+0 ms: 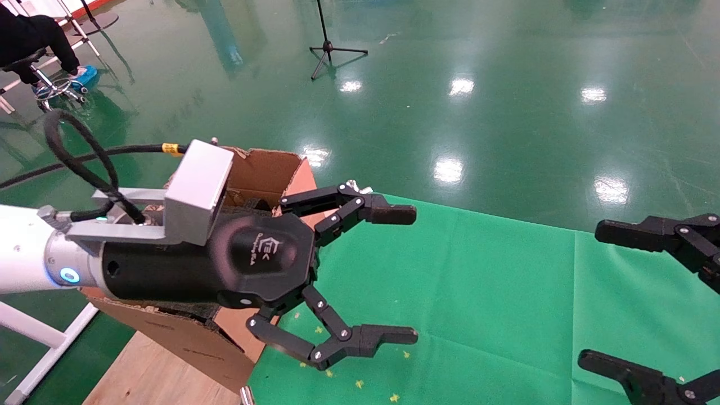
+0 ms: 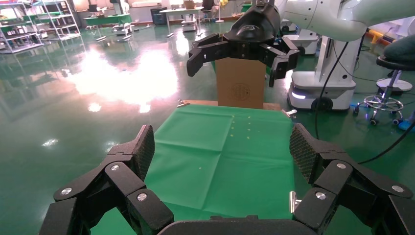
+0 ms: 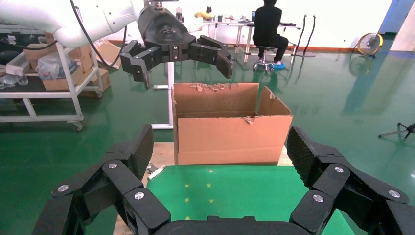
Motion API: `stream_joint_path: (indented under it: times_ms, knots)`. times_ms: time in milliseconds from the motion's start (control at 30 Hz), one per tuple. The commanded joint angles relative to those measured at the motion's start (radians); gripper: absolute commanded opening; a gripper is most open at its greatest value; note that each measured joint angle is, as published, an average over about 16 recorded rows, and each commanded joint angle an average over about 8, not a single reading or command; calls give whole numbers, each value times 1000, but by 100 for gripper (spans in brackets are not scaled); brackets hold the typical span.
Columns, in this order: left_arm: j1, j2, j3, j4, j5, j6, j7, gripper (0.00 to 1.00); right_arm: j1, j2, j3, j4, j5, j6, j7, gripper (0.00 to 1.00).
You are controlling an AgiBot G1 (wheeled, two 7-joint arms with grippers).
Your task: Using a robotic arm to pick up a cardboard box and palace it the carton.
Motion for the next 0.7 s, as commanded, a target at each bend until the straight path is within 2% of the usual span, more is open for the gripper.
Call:
stream_joint_path:
  times_ms: [33,700]
  knots:
    - [-1,0,1,2,3,-2,-1,100,0,0,0,0,0,0,0,100]
    - [-5,1,3,8,11,-6,-2,100,0,0,0,0,0,0,0,100]
